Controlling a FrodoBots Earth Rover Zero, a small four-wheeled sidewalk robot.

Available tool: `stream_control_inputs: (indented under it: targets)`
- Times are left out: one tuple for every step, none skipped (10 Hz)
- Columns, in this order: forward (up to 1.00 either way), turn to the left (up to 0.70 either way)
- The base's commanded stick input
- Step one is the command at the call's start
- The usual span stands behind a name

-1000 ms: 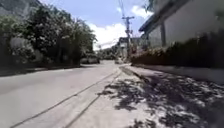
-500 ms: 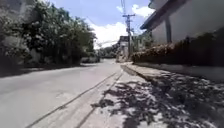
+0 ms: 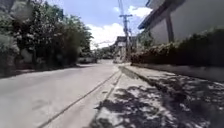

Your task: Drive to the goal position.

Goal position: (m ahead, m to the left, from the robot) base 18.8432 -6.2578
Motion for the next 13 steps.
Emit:
stream_control_inputs:
  targets:
    - [1.0, -0.02]
    - [1.0, -0.02]
    - [1.0, 0.0]
    - [1.0, 0.0]
    - [1.0, 0.0]
    - [1.0, 0.0]
    - [1.0, 0.0]
    - [1.0, 0.0]
    - [1.0, 0.0]
    - [1.0, 0.0]
    - [1.0, 0.0]
    - [1.0, 0.0]
    - [1.0, 0.0]
